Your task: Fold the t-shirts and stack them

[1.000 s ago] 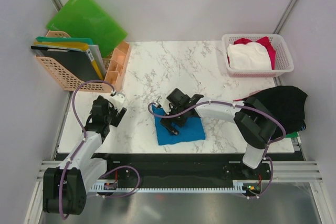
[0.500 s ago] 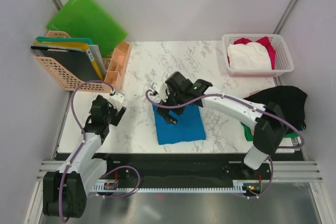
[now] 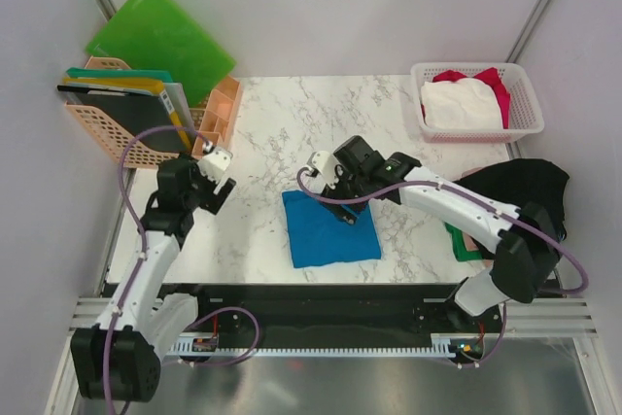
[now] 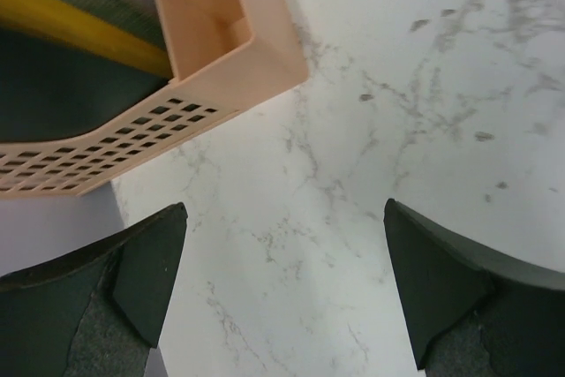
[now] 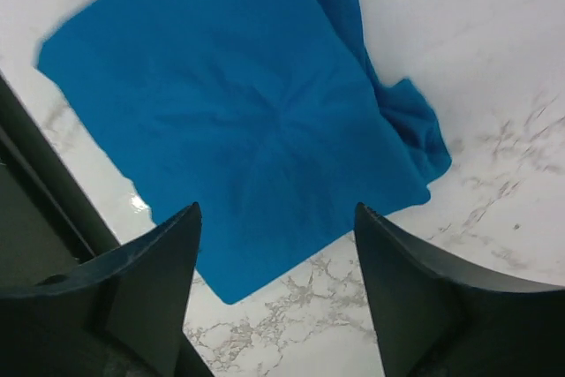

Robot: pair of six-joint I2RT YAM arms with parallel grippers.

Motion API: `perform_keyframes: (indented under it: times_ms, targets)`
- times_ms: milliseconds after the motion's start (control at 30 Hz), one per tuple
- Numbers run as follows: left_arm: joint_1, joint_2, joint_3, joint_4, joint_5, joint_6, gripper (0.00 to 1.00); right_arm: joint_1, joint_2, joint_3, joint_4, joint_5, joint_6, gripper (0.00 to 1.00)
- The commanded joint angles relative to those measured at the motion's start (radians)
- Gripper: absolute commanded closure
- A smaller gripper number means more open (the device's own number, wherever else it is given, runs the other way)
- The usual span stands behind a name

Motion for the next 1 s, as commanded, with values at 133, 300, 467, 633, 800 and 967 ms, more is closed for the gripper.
perform_keyframes:
  times_ms: [133, 300, 467, 633, 800, 967]
  targets:
    - [-0.039, 0.271, 0.415, -0.388, 0.465, -0.12, 0.0, -0.158, 0.092, -0.059, 0.11, 0.079, -0.032, 0.27]
    - [-0.094, 0.365, 0.45, -0.432, 0.555, -0.158, 0.0, -0.286, 0.142, -0.026, 0.146, 0.079, -0.04, 0.27]
    - [-0.097, 0.523, 0.449, -0.586, 0.77, -0.111, 0.01, -0.352, 0.188, 0.026, 0.138, 0.016, -0.014, 0.27]
    - [-0.108, 0.594, 0.484, -0.621, 0.847, -0.089, 0.0, -0.363, 0.22, 0.034, 0.139, -0.004, -0.011, 0.27]
    - [-0.113, 0.717, 0.66, -0.724, 1.033, -0.079, 0.0, -0.366, 0.262, 0.04, 0.138, -0.04, 0.003, 0.37]
    - [-0.139, 0.832, 0.699, -0.752, 1.129, -0.086, 0.0, -0.366, 0.256, 0.016, 0.139, -0.076, 0.015, 0.45]
